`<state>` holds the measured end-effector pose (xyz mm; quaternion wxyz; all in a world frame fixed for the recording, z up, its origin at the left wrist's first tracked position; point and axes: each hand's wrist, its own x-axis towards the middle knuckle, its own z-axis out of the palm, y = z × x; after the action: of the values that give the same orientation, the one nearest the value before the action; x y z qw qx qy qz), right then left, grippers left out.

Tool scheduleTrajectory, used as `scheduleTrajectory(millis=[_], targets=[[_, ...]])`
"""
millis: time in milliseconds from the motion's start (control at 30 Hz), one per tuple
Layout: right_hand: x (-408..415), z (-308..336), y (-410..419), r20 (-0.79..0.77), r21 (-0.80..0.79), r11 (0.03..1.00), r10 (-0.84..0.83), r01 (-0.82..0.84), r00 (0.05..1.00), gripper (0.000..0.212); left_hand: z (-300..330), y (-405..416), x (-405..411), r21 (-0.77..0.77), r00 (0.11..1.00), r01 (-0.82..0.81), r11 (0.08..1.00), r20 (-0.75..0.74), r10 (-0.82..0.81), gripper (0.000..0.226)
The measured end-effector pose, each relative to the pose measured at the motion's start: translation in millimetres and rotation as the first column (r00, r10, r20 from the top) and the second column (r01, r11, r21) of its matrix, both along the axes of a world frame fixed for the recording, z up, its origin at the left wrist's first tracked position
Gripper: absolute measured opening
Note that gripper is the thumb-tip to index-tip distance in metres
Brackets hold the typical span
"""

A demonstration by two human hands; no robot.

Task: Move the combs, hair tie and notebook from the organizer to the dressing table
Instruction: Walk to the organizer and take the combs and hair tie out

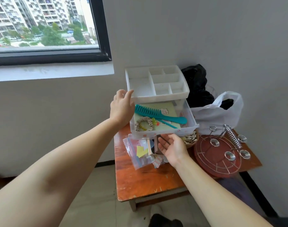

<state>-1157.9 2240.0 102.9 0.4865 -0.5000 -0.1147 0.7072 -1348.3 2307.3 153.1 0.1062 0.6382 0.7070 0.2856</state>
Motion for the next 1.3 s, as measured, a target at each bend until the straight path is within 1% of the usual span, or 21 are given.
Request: scheduleTrajectory(millis=[67, 100, 167, 200, 233, 267, 300, 333, 367, 400, 433, 467, 500, 533, 633, 700, 867, 1067, 1200, 1233, 1300], targets=[[6.8, 6.6, 0.6, 0.108, -0.03, 0.988, 0.154, -0.152, 0.982, 0.02, 0.1, -10.9, 5.8, 0.121, 0.989, 0.039, 0.992, -0.149, -0.02, 0.038], [12.0, 11.7, 0.3, 0.201, -0.062, 0.955, 0.297, -0.291, 0.934, 0.02, -0.6, -15.7, 9.4, 0.154, 0.968, 0.11, 0.982, -0.242, -0.07, 0.033], [25.8, 26.3, 2.1, 0.415, -0.106, 0.824, 0.546, -0.557, 0.728, 0.021, -2.2, -22.1, 16.7, 0.081, 0.884, 0.261, 0.962, -0.419, -0.205, 0.022], [32.6, 35.8, 6.8, 0.527, -0.08, 0.774, 0.568, -0.628, 0.632, 0.02, -3.2, -23.3, 21.0, -0.002, 0.836, 0.3, 0.954, -0.481, -0.264, 0.021], [38.1, 45.4, 15.3, 0.639, -0.016, 0.747, 0.519, -0.664, 0.568, 0.018, -3.9, -22.7, 25.5, -0.082, 0.793, 0.31, 0.947, -0.528, -0.305, 0.022], [41.2, 55.4, 26.0, 0.752, 0.059, 0.73, 0.416, -0.681, 0.511, 0.017, -4.0, -20.6, 30.2, -0.144, 0.756, 0.295, 0.944, -0.57, -0.323, 0.024], [41.6, 64.4, 38.8, 0.865, 0.121, 0.71, 0.268, -0.694, 0.425, 0.014, -3.5, -17.8, 35.1, -0.19, 0.728, 0.264, 0.946, -0.605, -0.324, 0.026], [39.2, 70.9, 52.7, 0.952, 0.137, 0.676, 0.111, -0.724, 0.284, 0.012, -2.4, -15.5, 40.1, -0.22, 0.709, 0.227, 0.949, -0.63, -0.315, 0.027], [34.0, 74.2, 64.9, 0.996, 0.08, 0.634, -0.013, -0.769, 0.093, 0.016, -1.3, -13.7, 44.9, -0.239, 0.695, 0.189, 0.952, -0.653, -0.302, 0.028], [27.4, 72.5, 75.0, 0.99, -0.035, 0.595, -0.091, -0.803, -0.11, 0.027, -0.4, -13.0, 48.9, -0.25, 0.675, 0.156, 0.956, -0.679, -0.287, 0.028], [20.9, 66.7, 82.5, 0.951, -0.169, 0.561, -0.123, -0.81, -0.284, 0.039, 0.1, -13.0, 52.2, -0.251, 0.649, 0.126, 0.96, -0.711, -0.271, 0.028], [15.5, 59.0, 87.4, 0.9, -0.285, 0.54, -0.134, -0.792, -0.415, 0.048, 0.0, -13.7, 54.7, -0.246, 0.623, 0.102, 0.964, -0.739, -0.255, 0.026], [11.2, 50.9, 91.1, 0.861, -0.353, 0.53, -0.139, -0.771, -0.49, 0.055, -0.9, -14.9, 56.2, -0.244, 0.608, 0.079, 0.967, -0.757, -0.241, 0.024], [8.6, 43.0, 93.7, 0.843, -0.374, 0.533, -0.145, -0.759, -0.517, 0.058, -2.6, -16.1, 57.1, -0.247, 0.603, 0.057, 0.967, -0.764, -0.231, 0.022], [7.5, 25.4, 100.4, 0.85, -0.336, 0.563, -0.165, -0.755, -0.501, 0.062, -8.9, -17.9, 59.6, -0.27, 0.595, 0.006, 0.963, -0.773, -0.22, 0.023], [8.5, 18.9, 102.9, 0.846, -0.346, 0.563, -0.159, -0.751, -0.51, 0.059, -13.6, -18.4, 61.7, -0.282, 0.573, -0.004, 0.959, -0.787, -0.229, 0.028], [13.5, 7.3, 102.6, 0.865, -0.302, 0.581, -0.167, -0.756, -0.473, 0.05, -26.7, -18.8, 62.5, -0.28, 0.555, 0.026, 0.96, -0.795, -0.246, 0.033], [13.2, 0.5, 100.0, 0.822, -0.297, 0.585, -0.245, -0.755, -0.514, 0.046, -36.6, -17.6, 64.6, -0.25, 0.578, 0.093, 0.964, -0.775, -0.257, 0.036], [14.5, 7.7, 102.7, 0.849, -0.295, 0.572, -0.211, -0.765, -0.485, 0.043, -34.4, -19.7, 59.6, -0.159, 0.642, 0.168, 0.973, -0.731, -0.23, 0.027], [15.7, 11.1, 103.4, 0.866, -0.282, 0.566, -0.198, -0.774, -0.46, 0.041, -32.0, -20.7, 57.4, -0.132, 0.679, 0.18, 0.975, -0.7, -0.221, 0.023], [18.6, 19.2, 103.8, 0.902, -0.269, 0.533, -0.153, -0.802, -0.404, 0.033, -25.3, -24.1, 52.7, -0.073, 0.798, 0.183, 0.98, -0.572, -0.191, 0.016]])
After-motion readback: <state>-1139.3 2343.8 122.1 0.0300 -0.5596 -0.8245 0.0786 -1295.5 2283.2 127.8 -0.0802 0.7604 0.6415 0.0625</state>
